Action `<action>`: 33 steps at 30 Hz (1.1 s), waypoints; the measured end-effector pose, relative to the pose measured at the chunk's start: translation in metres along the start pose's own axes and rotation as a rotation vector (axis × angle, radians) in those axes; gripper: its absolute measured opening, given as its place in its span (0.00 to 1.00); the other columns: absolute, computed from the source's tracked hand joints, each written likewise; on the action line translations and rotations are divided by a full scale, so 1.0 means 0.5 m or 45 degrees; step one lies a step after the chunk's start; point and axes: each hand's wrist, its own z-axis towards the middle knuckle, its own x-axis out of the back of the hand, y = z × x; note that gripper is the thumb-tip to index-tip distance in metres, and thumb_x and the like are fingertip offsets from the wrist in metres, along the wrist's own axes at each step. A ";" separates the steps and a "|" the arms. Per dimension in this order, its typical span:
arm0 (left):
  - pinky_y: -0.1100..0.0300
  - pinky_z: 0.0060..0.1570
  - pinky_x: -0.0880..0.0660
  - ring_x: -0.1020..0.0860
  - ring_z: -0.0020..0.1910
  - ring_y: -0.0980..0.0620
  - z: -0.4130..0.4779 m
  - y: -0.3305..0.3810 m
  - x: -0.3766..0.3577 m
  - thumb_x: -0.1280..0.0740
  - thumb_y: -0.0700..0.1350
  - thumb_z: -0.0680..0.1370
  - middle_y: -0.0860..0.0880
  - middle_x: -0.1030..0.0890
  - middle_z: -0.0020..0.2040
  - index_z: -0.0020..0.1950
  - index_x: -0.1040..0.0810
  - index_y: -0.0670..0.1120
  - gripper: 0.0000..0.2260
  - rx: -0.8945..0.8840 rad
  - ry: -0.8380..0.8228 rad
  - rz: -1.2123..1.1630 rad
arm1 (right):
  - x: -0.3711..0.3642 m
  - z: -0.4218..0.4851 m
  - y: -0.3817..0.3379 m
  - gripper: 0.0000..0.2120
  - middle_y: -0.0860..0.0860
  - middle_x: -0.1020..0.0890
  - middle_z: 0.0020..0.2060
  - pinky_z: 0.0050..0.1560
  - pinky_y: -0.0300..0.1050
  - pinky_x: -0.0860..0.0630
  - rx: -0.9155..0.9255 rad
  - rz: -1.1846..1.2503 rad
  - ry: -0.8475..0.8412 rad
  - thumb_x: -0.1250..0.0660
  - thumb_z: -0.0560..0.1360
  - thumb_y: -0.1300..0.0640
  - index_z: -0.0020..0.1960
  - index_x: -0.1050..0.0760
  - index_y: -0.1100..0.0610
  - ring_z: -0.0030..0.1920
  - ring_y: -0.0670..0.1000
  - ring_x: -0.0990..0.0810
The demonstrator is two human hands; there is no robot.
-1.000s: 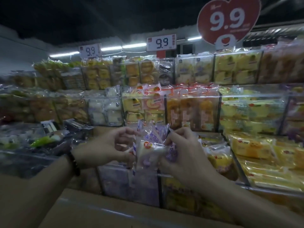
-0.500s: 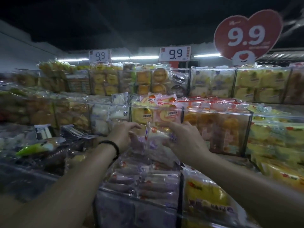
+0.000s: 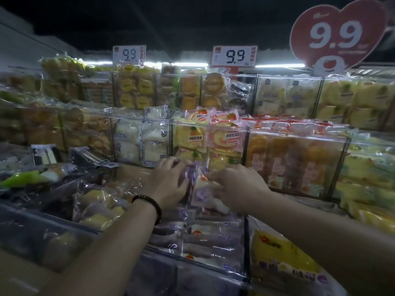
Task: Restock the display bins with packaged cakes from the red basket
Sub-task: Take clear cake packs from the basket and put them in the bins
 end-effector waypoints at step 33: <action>0.51 0.59 0.29 0.30 0.59 0.48 -0.031 0.044 0.049 0.32 0.38 0.72 0.50 0.29 0.57 0.54 0.28 0.55 0.16 0.398 0.086 -0.327 | 0.066 -0.057 0.029 0.28 0.49 0.28 0.68 0.53 0.55 0.18 -0.046 0.102 -0.033 0.24 0.75 0.44 0.72 0.28 0.43 0.61 0.54 0.22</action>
